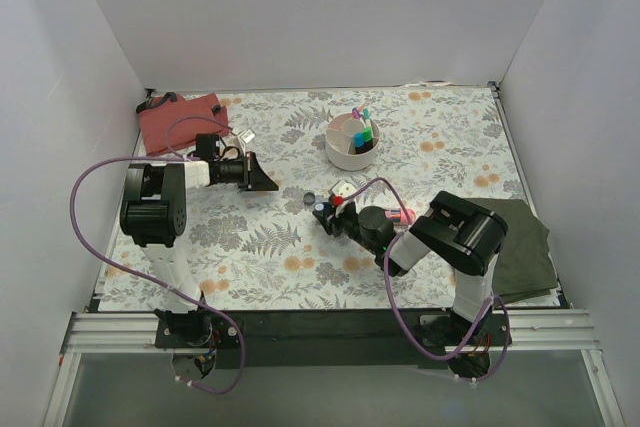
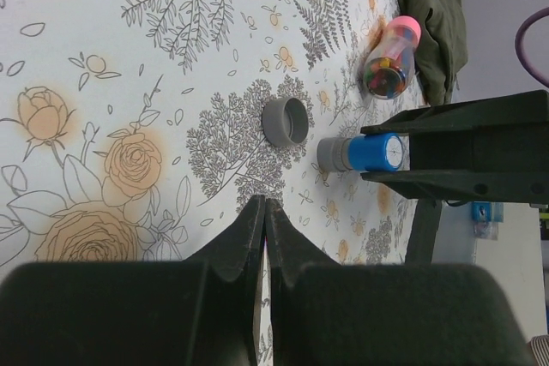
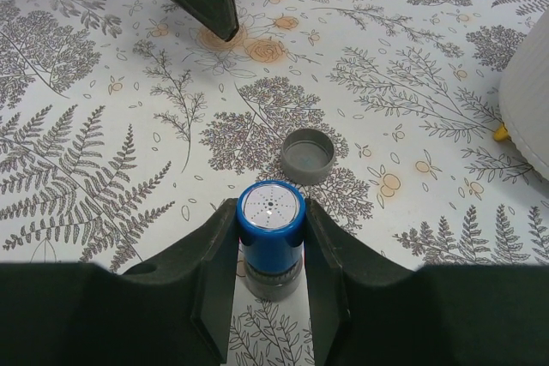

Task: Sort the stationery into containers
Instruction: Place the stationery at the center of the board.

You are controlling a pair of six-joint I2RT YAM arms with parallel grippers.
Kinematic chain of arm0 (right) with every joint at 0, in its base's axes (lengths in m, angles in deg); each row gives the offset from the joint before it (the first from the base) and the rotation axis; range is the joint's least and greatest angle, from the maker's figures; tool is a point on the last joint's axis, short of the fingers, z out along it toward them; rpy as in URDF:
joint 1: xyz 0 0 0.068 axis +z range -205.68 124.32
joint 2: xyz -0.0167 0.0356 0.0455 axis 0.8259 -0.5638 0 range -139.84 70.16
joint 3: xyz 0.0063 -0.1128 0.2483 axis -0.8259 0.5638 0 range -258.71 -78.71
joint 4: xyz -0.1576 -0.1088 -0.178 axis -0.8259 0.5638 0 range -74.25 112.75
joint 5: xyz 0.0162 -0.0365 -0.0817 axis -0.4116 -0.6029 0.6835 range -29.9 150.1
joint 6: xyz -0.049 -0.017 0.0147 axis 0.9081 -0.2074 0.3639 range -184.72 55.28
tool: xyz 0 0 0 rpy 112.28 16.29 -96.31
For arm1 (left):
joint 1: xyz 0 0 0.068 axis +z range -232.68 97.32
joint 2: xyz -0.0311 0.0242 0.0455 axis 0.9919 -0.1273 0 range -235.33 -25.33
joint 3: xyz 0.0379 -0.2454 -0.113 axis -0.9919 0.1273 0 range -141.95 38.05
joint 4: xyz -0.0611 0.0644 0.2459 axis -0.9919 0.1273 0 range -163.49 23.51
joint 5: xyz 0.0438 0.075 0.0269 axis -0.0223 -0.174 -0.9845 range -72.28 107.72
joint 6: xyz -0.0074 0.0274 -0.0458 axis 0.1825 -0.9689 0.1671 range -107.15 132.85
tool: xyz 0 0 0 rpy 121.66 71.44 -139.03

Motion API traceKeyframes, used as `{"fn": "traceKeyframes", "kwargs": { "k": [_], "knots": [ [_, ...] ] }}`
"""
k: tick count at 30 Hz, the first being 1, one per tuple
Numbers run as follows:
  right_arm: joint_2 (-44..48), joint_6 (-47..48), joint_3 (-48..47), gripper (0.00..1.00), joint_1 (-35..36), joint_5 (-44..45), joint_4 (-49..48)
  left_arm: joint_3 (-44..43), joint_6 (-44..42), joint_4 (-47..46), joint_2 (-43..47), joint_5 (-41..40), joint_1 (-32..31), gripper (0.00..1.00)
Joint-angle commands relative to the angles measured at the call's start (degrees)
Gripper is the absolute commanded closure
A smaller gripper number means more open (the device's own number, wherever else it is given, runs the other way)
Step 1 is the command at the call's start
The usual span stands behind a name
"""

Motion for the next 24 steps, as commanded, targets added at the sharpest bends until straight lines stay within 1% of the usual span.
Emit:
{"fn": "traceKeyframes", "kwargs": {
  "k": [1, 6, 7, 10, 15, 19, 21, 22, 23, 24],
  "knots": [
    [-1.0, 2.6, 0.7, 0.63, 0.4, 0.1, -14.7, 0.6, 0.2, -2.9, 3.5, 1.9, 0.7, 1.0],
    [-0.5, 4.0, 0.9, 0.53, 0.5, 0.1, -14.5, 0.3, 0.6, -4.0, 3.0, 1.9, 0.7, 1.0],
    [-0.1, 4.3, 1.0, 0.5, 0.5, -0.5, -14.5, 0.3, 0.6, -4.1, 3.0, 1.8, 0.7, 1.0],
    [0.8, 5.3, 1.0, 0.45, 0.5, -0.6, -13.1, 0.3, 0.6, -4.2, 3.4, 1.7, 0.7, 1.0],
    [1.8, 6.2, 0.7, 0.43, 0.5, -1.2, -11.4, 0.4, 0.5, -4.1, 3.9, 1.5, 0.7, 1.0],
    [5.0, 9.3, -0.6, 0.42, 0.8, -1.3, -8.7, 0.2, -1.1, -2.4, 5.7, 0.7, 0.7, 1.0],
    [7.1, 11.9, -2.5, 0.42, 0.9, -1.2, -2.2, -0.1, -1.9, -0.4, 6.6, 0.0, 0.7, 1.0],
    [9.3, 12.8, -3.4, 0.4, 0.9, -1.6, 0.8, -0.3, -3.6, 0.7, 6.8, -0.4, 0.7, 1.0],
    [10.4, 14.8, -4.7, 0.35, 0.9, -2.0, 4.1, -1.1, -5.2, 5.3, 7.3, -0.9, 0.7, 1.0],
    [11.7, 15.3, -5.7, 0.32, 0.8, -2.6, 12.2, -2.6, -7.1, 8.1, 7.6, -1.4, 0.7, 0.99]
  ]
}}
